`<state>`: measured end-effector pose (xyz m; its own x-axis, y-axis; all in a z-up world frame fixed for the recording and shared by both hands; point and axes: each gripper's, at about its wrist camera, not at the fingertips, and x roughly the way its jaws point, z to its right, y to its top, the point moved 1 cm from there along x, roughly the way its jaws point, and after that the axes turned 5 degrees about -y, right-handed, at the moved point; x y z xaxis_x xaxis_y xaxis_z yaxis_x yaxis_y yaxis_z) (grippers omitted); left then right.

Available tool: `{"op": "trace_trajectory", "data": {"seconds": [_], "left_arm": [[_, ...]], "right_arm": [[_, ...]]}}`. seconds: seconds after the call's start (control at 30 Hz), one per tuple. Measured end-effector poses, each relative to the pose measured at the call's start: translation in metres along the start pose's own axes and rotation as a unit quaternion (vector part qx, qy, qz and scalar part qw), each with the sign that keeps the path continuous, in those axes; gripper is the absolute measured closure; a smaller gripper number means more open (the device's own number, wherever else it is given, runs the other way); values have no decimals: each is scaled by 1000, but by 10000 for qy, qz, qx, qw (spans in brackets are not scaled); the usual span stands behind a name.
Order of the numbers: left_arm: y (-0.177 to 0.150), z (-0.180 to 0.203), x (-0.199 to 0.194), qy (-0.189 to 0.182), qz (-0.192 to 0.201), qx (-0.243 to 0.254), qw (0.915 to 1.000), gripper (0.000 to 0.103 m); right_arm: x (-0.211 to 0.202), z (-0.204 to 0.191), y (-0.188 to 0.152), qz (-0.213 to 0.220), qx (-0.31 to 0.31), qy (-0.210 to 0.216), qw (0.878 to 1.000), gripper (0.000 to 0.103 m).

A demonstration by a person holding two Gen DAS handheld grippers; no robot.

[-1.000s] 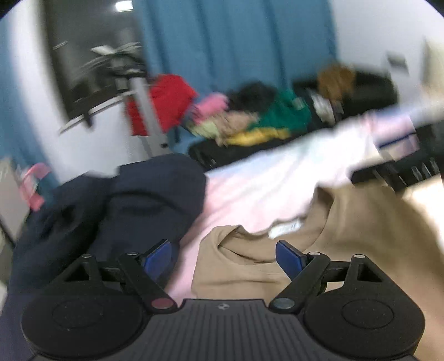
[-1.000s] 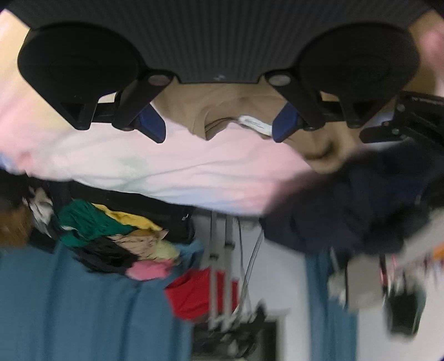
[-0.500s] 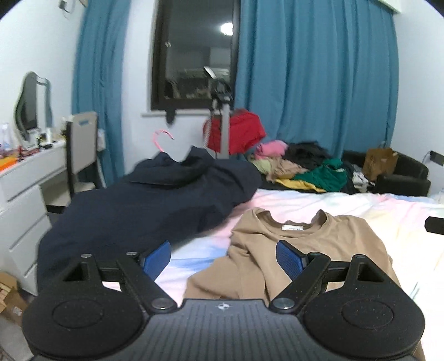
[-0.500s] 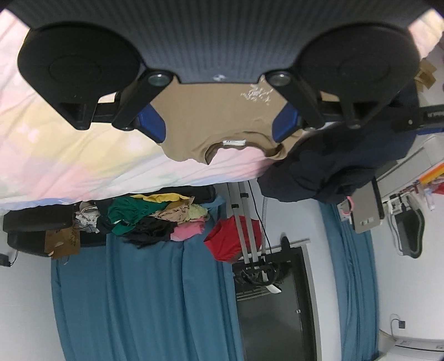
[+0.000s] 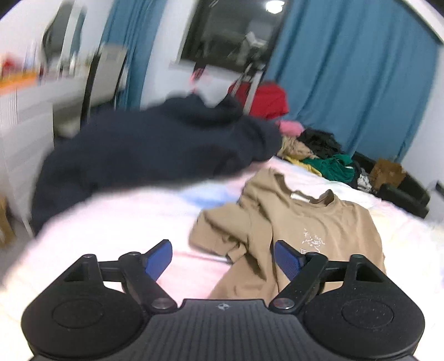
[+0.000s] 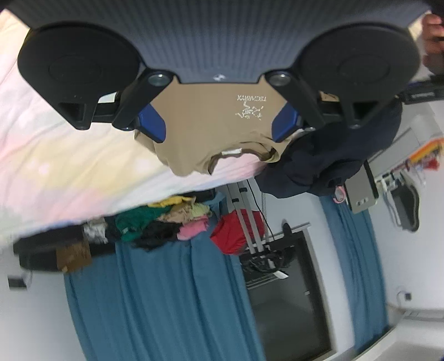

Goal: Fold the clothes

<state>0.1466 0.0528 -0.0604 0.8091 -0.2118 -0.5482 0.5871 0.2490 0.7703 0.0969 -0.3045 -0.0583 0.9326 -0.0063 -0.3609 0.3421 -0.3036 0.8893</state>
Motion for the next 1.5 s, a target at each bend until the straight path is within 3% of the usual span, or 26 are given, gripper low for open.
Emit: {"op": "trace_trajectory", "data": {"seconds": [0.07, 0.2, 0.4, 0.47, 0.6, 0.7, 0.73, 0.8, 0.83, 0.87, 0.93, 0.97, 1.07, 1.1, 1.17, 1.27, 1.33, 1.4, 1.43, 1.5], "left_arm": [[3, -19, 23, -76, -251, -427, 9987, 34], [10, -48, 65, 106, -510, -854, 9950, 40], [7, -49, 124, 584, -652, 429, 9952, 45], [6, -49, 132, 267, -511, 687, 9960, 36], [5, -51, 142, 71, -487, 1086, 9929, 40], [10, -44, 140, -74, -518, 1484, 9875, 79], [13, -41, 138, -63, -552, 1658, 9846, 97], [18, -26, 133, 159, -500, 2206, 9740, 99], [20, -16, 130, 323, -408, 2568, 9651, 99], [21, -4, 126, 600, -193, 3038, 9507, 100], [14, 29, 115, 1207, 403, 4197, 8987, 100], [9, 45, 110, 1438, 722, 4717, 8669, 100], [-26, 95, 90, 1420, 1714, 5844, 7803, 100], [-40, 111, 86, 1197, 1854, 6083, 7624, 100], [-61, 135, 85, 703, 1691, 6255, 7584, 99], [-89, 157, 98, 194, 1191, 6227, 7731, 96], [-99, 159, 107, -66, 738, 6035, 7939, 88], [-109, 160, 116, -323, 279, 5815, 8124, 73], [-110, 157, 112, -406, 169, 5681, 8218, 58], [-110, 149, 100, -539, 28, 5366, 8421, 52]], "right_arm": [[11, 10, -8, -113, 249, 17, 9996, 18], [40, 23, -26, -465, 652, 54, 9968, 20], [76, 24, -38, -633, 600, 60, 9962, 21], [85, 24, -41, -652, 520, 53, 9965, 21], [102, 26, -44, -794, 521, 63, 9955, 21], [110, 26, -46, -886, 583, 115, 9943, 21], [112, 26, -46, -914, 599, 127, 9939, 21], [114, 26, -46, -970, 667, 154, 9929, 21], [115, 27, -47, -997, 715, 170, 9923, 21], [115, 27, -47, -1018, 753, 177, 9918, 21], [115, 29, -48, -1043, 830, 159, 9910, 21], [115, 31, -49, -1059, 881, 153, 9903, 21], [115, 36, -52, -1112, 1019, 90, 9885, 21], [115, 37, -53, -1131, 1062, 62, 9879, 21], [115, 40, -55, -1168, 1148, 7, 9865, 20], [113, 46, -56, -1162, 1276, -105, 9849, 21], [111, 55, -53, -1080, 1365, -211, 9845, 21], [108, 63, -51, -993, 1464, -327, 9837, 20], [107, 67, -51, -984, 1530, -340, 9827, 20], [107, 72, -51, -996, 1672, -338, 9803, 20]]}}
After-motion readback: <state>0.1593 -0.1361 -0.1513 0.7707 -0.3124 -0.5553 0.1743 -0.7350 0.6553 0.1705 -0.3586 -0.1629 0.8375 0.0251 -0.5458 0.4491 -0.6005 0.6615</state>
